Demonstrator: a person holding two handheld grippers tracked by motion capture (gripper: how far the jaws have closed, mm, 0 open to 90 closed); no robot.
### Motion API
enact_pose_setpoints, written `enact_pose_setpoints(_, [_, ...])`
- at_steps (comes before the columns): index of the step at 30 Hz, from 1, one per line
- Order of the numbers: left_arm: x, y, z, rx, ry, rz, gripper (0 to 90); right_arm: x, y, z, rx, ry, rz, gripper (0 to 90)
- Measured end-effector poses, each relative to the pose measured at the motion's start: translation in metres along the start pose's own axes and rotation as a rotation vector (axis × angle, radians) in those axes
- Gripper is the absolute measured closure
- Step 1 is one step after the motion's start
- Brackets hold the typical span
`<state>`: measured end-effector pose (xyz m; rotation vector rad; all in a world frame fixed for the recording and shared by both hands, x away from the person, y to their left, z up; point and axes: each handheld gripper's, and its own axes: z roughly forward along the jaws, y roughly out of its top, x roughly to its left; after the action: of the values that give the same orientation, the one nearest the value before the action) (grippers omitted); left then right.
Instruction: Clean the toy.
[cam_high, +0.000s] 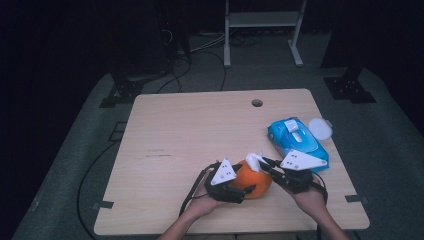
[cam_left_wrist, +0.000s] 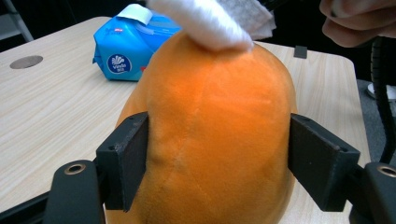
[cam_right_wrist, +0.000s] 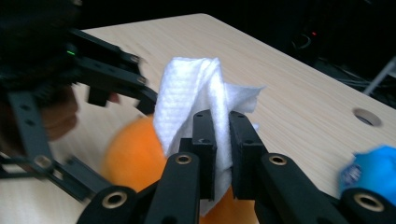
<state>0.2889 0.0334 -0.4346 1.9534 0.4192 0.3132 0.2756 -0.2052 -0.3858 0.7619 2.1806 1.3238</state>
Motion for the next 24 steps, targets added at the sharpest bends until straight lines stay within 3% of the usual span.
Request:
enact_pose_setpoints(3, [0.004,-0.001,-0.001,-0.01,-0.01,-0.014,25.5,-0.011,-0.009,-0.005,0.012,-0.035,0.016,81.6])
enact_pose_setpoints(6, [0.006,-0.001,-0.001,-0.011,-0.022,-0.016,25.5,-0.015,-0.016,-0.01,0.026,-0.038,0.044,81.6])
enact_pose_setpoints(14, [0.005,0.003,0.003,-0.01,-0.013,-0.02,23.1,0.007,-0.001,-0.005,-0.008,-0.001,-0.011,81.6])
enact_pose_setpoints(16, [0.011,0.002,-0.002,-0.036,-0.037,0.009,18.5,0.005,-0.001,-0.002,-0.002,0.006,-0.014,81.6])
enact_pose_setpoints(19, [0.018,0.0,-0.007,-0.064,-0.052,0.011,14.7,0.0,-0.004,-0.002,0.0,0.006,-0.002,81.6])
enact_pose_setpoints(21, [0.032,-0.004,-0.01,-0.072,-0.093,0.015,13.0,-0.008,-0.01,-0.005,0.0,-0.004,0.026,81.6])
enact_pose_setpoints(22, [0.032,-0.004,-0.01,-0.072,-0.093,0.015,12.2,-0.008,-0.01,-0.005,0.0,-0.004,0.026,81.6])
enact_pose_setpoints(23, [0.04,-0.008,-0.006,-0.052,-0.142,-0.021,10.8,-0.012,-0.014,-0.008,-0.002,-0.009,0.035,81.7])
enact_pose_setpoints(24, [0.042,-0.011,-0.003,-0.037,-0.16,-0.031,10.4,-0.014,-0.016,-0.009,-0.003,-0.006,0.045,81.6])
